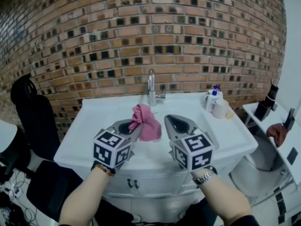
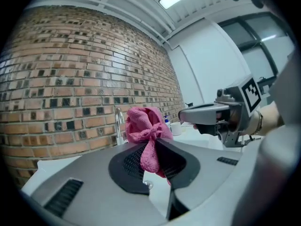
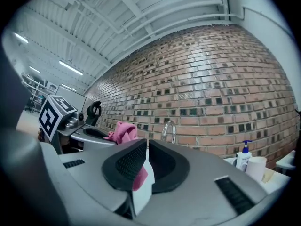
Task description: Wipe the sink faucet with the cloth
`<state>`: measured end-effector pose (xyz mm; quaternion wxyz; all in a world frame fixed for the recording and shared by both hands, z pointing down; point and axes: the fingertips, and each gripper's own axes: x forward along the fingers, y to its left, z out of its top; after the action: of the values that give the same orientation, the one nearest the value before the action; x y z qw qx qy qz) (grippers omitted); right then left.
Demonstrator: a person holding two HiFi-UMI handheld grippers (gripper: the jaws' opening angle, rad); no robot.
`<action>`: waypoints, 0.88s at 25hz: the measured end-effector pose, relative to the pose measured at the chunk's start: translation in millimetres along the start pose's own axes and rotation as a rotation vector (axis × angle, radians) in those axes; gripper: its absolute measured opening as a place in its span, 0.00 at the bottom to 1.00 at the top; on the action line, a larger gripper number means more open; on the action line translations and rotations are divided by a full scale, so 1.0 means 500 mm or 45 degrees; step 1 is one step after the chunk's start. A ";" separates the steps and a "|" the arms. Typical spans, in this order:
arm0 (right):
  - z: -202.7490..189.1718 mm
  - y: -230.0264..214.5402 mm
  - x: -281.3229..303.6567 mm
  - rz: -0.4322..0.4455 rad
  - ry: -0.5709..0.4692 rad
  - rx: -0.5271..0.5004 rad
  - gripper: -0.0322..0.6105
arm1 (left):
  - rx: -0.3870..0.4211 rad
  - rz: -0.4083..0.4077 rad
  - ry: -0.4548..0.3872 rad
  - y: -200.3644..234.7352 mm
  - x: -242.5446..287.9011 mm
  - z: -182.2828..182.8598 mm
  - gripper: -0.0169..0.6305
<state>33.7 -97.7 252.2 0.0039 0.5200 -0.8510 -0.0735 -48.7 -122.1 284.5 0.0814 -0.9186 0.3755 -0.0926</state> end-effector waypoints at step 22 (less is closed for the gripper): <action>0.046 0.233 -0.274 -0.057 -0.042 -0.057 0.07 | 0.031 -0.051 -0.113 -0.222 -0.301 0.031 0.09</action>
<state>-8.3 78.9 254.0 -0.0002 0.5373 -0.8373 -0.1011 -75.4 63.5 277.3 0.1074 -0.9281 0.3518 -0.0581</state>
